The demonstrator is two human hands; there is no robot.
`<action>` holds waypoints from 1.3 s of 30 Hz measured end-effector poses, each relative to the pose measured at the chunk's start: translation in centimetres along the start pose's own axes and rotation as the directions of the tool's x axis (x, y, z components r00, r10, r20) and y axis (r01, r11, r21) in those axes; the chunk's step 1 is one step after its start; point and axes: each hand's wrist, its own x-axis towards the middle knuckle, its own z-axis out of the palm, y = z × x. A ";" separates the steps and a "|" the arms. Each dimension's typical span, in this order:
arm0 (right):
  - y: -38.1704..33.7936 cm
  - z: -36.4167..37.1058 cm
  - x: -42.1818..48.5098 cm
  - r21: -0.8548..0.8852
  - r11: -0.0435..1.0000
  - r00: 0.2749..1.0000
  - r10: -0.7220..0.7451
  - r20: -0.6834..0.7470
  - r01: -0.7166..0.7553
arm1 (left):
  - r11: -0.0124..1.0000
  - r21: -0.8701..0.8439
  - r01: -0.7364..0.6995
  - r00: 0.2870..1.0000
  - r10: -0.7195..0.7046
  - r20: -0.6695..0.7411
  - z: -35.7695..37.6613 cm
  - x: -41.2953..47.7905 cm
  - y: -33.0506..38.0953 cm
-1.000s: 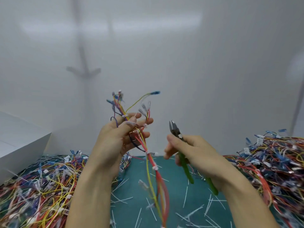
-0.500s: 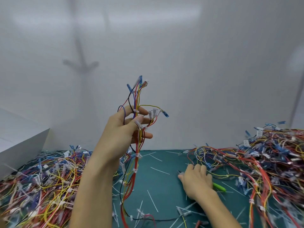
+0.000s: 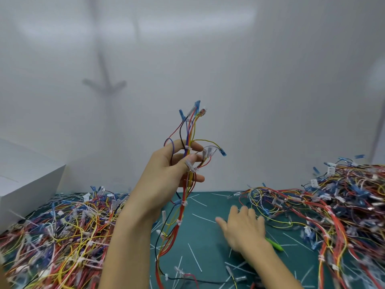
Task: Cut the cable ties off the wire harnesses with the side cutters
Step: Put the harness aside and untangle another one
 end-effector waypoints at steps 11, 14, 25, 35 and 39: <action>-0.4 -14.8 -5.9 0.763 0.107 0.769 -0.025 -0.638 0.637 | 0.996 0.067 -0.066 0.995 0.071 -0.076 2.4 0.3 -0.1; -0.8 -14.7 -6.2 0.793 0.156 0.805 -0.028 -0.592 0.589 | 0.979 0.157 -0.132 0.989 0.140 -0.041 3.7 0.1 0.3; 2.3 -15.7 -5.8 0.860 -0.195 0.882 0.120 -0.455 0.471 | 0.995 0.085 -0.047 0.998 0.042 0.052 1.4 -0.5 1.3; 1.8 -15.8 -6.0 0.783 -0.519 0.876 -0.126 -0.466 0.342 | 0.998 -0.016 0.064 0.996 -0.065 -0.060 0.9 0.2 0.1; 1.6 -15.7 -6.0 0.784 -0.587 0.868 -0.264 -0.420 0.201 | 0.941 -0.323 0.104 0.993 -0.082 0.081 2.0 0.3 0.6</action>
